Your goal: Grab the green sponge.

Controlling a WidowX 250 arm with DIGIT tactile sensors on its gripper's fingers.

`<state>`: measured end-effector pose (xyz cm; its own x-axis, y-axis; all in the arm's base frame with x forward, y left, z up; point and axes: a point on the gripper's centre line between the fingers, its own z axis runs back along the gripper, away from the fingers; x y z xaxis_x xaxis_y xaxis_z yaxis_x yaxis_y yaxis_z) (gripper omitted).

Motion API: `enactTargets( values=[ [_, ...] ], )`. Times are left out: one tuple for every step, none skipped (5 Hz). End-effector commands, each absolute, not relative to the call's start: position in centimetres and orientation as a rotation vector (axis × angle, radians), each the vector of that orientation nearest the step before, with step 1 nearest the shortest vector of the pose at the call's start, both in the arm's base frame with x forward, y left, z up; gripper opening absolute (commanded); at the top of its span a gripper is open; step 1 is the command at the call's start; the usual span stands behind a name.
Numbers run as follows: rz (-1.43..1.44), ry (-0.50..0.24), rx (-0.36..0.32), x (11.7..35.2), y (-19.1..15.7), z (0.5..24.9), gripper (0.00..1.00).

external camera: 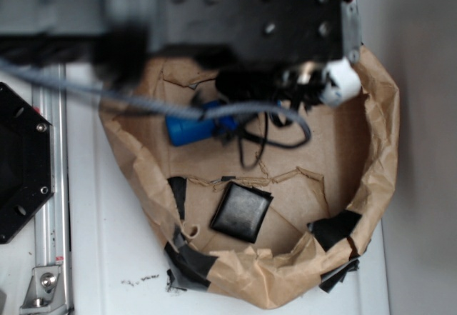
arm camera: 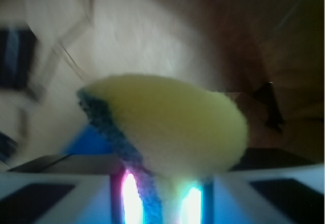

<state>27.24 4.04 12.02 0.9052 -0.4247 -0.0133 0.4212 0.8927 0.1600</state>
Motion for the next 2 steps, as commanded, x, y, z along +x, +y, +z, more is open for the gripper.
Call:
enactTargets(
  values=[
    [-0.161,-0.189,0.103,26.84,0.18,18.16,0.00],
    [-0.094,-0.179,0.061,26.75,0.44,17.95,0.00]
  ],
)
